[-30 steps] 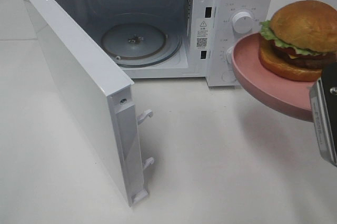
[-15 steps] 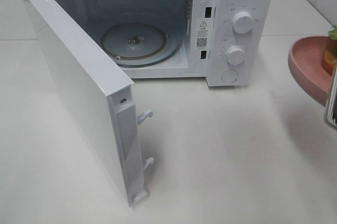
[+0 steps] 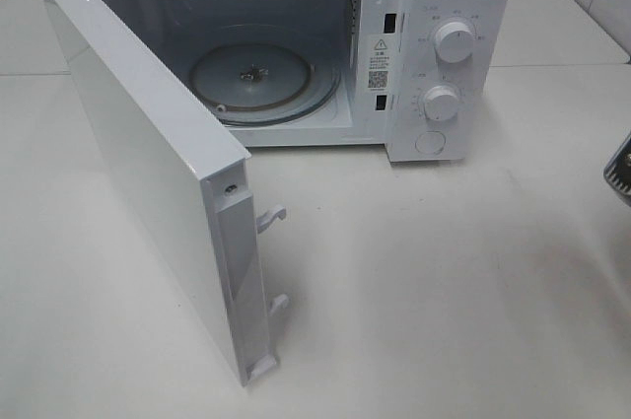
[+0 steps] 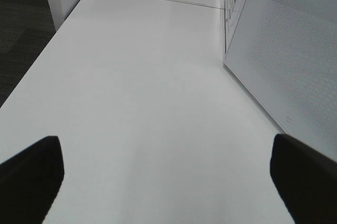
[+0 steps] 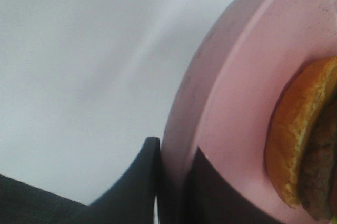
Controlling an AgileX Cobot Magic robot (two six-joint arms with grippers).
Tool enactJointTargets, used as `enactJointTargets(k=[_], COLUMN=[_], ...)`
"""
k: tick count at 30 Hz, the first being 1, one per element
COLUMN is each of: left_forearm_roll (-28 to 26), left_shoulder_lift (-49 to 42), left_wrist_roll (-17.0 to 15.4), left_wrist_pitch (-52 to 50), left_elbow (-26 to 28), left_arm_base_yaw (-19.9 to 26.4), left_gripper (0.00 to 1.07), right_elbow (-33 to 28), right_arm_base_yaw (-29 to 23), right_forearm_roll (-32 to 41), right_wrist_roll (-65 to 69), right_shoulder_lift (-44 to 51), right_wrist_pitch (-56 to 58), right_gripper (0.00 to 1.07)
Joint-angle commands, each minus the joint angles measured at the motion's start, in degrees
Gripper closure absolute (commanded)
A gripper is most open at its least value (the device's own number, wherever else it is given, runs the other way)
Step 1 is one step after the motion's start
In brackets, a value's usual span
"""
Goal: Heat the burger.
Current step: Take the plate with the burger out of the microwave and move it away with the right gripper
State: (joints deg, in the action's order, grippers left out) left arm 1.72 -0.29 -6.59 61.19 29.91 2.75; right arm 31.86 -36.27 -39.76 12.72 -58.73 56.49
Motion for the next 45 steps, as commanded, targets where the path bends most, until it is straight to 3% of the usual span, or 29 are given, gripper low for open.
enactJointTargets(k=[1,11,27,34,45], left_forearm_roll=[0.0,0.0,0.0,0.0,0.0], left_shoulder_lift=[-0.23,-0.23,-0.23,-0.23,-0.23], left_wrist_roll=[0.0,0.0,0.0,0.0,0.0], left_wrist_pitch=[-0.11,-0.11,-0.11,-0.11,-0.11], left_elbow=[0.11,0.11,0.11,0.11,0.11], left_arm_base_yaw=[0.0,0.0,0.0,0.0,0.0], left_gripper=[0.06,0.06,0.06,0.06,0.06], right_elbow=[0.52,0.69,0.69,0.69,0.69], right_arm_base_yaw=[0.23,0.23,0.69,8.59,12.26], right_forearm_roll=[-4.53,-9.34,-11.57,-12.61,-14.09], right_wrist_roll=[3.95,24.92,37.64,39.08,42.11], right_shoulder_lift=[-1.43,-13.92,-25.73,-32.03,-37.3], right_wrist_pitch=[0.74,3.78,-0.86,-6.76,-11.75], right_gripper=[1.07,1.07,1.07,1.07,1.07])
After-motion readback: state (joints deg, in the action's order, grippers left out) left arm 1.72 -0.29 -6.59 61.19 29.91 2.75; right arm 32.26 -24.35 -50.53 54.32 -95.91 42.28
